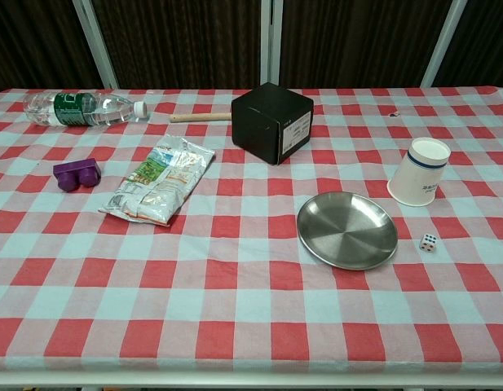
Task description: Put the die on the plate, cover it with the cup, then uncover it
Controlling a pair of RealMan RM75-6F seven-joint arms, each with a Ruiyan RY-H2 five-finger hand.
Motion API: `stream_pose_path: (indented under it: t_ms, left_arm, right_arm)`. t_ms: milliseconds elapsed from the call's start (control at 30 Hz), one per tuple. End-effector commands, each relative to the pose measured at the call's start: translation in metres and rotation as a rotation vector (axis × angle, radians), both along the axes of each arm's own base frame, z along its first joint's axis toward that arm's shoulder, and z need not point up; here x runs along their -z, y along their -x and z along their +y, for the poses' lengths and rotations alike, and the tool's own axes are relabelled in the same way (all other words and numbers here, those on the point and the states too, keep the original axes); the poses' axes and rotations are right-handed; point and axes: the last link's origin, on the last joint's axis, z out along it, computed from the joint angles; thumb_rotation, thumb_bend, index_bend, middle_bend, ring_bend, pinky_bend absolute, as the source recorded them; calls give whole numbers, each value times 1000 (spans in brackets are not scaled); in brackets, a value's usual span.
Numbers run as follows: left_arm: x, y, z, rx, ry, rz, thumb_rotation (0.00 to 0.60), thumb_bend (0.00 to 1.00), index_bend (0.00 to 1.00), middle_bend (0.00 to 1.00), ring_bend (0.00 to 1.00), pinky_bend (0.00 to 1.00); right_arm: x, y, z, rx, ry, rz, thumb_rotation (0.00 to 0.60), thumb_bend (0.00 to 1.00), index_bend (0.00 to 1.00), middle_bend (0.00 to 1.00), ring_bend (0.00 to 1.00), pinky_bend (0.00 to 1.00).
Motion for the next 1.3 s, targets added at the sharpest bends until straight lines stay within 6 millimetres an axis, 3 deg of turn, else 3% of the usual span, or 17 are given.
stream_pose_path:
  t_ms: [33,433,633,733,900,967,1133,1300]
  left_arm:
    - [1,2,1,-8,-6,4,600,172,268,250,172,216]
    - [-1,3,-2,-10,-37,8,600,173,268,249,172,216]
    - [1,4,-1,-9,-30,8,600,173,268,249,172,216]
    - [2,5,-2,-10,-24,3,600,172,268,249,172,216]
    - [2,6,-4,-1,-21,-10,600,173,268,249,172,215]
    - [2,5,-4,6,-10,-35,600,173,269,249,172,214]
    - [3,8,-6,5,-2,-46,600,172,270,249,172,214]
    - [5,9,-8,6,7,-66,600,172,270,250,172,214]
  right_arm:
    - [2,-3,-2,-12,-10,0,600,233,39,223,88,214]
    - [6,-14,-6,-48,-24,4,600,233,39,236,88,214]
    - [22,-30,-16,-109,-59,31,600,227,49,266,110,227]
    - [37,-45,-26,-163,-102,87,600,224,74,344,217,342]
    - [68,-66,-47,-219,-199,177,600,207,162,611,582,748]
    - [82,-70,-56,-214,-261,200,600,192,183,692,700,848]
    - [111,-70,-74,-175,-383,258,600,175,222,824,853,993]
    - [128,-64,-85,-145,-447,311,600,204,252,864,899,1000]
